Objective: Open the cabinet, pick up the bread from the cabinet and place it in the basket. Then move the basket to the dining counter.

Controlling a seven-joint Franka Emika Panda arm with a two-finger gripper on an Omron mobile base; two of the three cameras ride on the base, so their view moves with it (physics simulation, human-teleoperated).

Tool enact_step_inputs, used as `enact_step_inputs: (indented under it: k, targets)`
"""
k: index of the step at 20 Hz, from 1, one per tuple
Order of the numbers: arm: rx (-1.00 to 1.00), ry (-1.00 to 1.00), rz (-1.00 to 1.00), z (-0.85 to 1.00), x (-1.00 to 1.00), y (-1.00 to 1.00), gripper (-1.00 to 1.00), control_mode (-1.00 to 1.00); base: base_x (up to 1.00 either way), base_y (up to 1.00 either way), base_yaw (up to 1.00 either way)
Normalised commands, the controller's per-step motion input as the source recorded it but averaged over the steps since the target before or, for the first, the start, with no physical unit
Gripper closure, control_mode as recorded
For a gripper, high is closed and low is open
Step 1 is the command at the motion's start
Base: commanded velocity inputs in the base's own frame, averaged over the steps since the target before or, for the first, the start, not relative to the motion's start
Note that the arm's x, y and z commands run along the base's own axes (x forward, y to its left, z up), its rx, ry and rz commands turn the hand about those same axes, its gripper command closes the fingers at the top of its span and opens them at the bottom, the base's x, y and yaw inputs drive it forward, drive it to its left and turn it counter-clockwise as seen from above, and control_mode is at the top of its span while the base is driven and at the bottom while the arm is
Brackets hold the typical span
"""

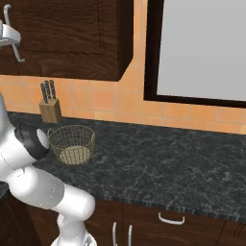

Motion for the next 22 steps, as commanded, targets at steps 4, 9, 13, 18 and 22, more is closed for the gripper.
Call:
enact_step_inputs:
  k: [4,9,13,18,22]
  targets:
    - [0.0,-0.19,0.0,-0.05,0.08,0.0,-1.0,-1.0,0.0,0.0,0.0]
    - [0.0,-0.07,0.0,-0.05,0.32,0.0,-1.0,-1.0,0.0,0.0,0.0]
    - [0.01,0.0,-0.01,-0.12,0.43,-0.35,-1.0,-1.0,0.0,0.0,0.0]
    - [0.0,0.0,0.0,-0.17,0.41,-0.15,-1.0,-1.0,0.0,0.0,0.0]
    - [0.0,-0.03,0.0,-0.13,0.37,0.0,-1.0,-1.0,0.0,0.0,0.0]
